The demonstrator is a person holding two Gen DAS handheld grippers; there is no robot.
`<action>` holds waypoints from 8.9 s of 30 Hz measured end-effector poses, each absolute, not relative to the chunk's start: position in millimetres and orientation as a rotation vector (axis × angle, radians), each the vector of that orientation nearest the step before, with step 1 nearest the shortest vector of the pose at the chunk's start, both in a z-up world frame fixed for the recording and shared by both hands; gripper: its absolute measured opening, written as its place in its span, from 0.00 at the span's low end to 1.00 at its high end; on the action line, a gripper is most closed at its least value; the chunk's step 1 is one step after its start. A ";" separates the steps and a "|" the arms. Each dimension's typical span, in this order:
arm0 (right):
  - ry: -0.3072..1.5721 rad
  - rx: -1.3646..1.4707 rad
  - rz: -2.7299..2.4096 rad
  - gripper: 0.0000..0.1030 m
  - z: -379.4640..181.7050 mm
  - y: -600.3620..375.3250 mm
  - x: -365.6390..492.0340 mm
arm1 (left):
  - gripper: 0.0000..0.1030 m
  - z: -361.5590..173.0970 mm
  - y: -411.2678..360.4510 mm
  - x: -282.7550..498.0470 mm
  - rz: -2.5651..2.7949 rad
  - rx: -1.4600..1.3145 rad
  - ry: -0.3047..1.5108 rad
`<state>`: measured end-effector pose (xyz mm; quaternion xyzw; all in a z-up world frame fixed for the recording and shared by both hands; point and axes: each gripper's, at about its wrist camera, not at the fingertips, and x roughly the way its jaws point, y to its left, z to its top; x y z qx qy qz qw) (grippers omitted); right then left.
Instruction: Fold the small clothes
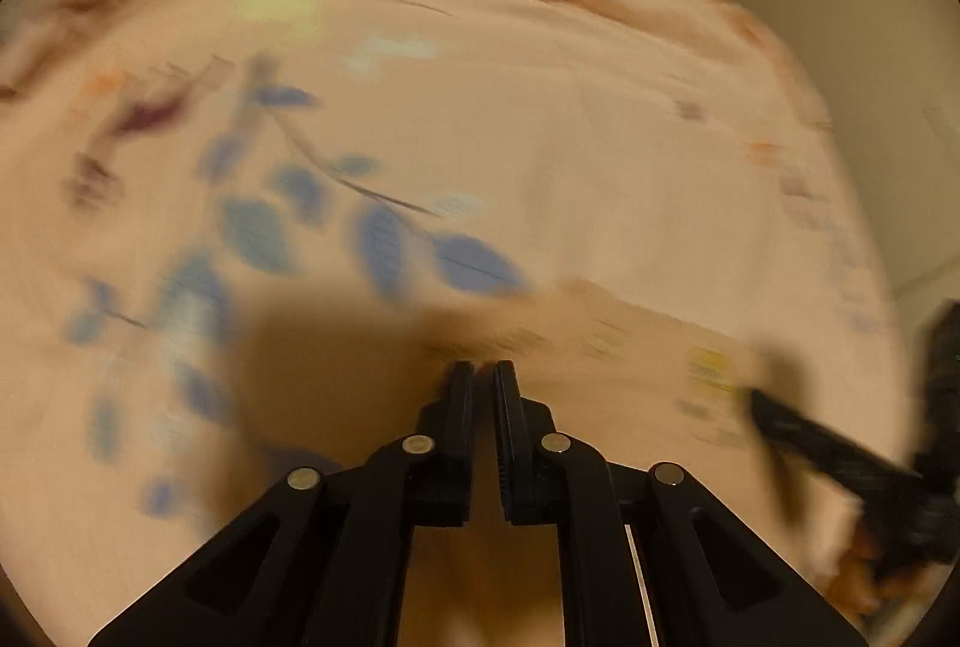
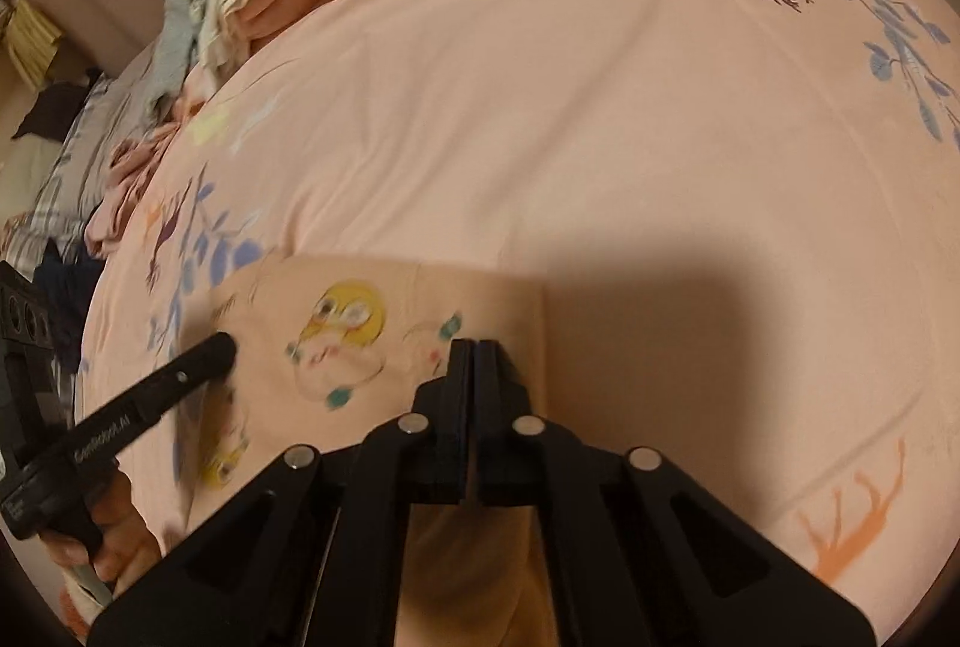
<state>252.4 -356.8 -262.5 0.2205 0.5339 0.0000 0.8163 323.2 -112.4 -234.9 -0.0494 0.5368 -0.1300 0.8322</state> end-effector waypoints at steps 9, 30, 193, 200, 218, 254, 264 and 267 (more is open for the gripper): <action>1.054 0.454 0.071 0.09 -225.4 -347.9 246.2 | 0.11 -231.8 -122.9 315.8 -0.291 -0.047 1.092; 1.069 0.441 0.402 0.11 -203.2 -253.8 156.9 | 0.11 -247.5 -69.8 126.2 -0.423 -0.322 1.134; 0.714 0.564 0.426 0.24 -124.0 -314.7 114.8 | 0.23 -78.2 -89.1 147.2 -0.554 -0.175 0.745; 0.646 0.525 0.475 0.24 -85.6 -291.4 103.3 | 0.23 -53.3 -72.6 129.1 -0.531 -0.164 0.686; 0.623 0.433 0.563 0.24 -53.1 -227.2 92.4 | 0.23 -32.9 -11.9 109.2 -0.464 -0.187 0.634; 0.897 0.399 0.445 0.24 -165.2 -191.9 268.3 | 0.23 -167.7 -5.6 272.2 -0.404 -0.226 0.862; 1.053 0.450 0.391 0.25 -247.0 -202.8 292.7 | 0.25 -238.4 -3.5 285.2 -0.392 -0.260 1.005; 1.054 0.487 0.396 0.26 -253.2 -205.9 289.4 | 0.29 -239.0 4.2 283.6 -0.401 -0.286 1.016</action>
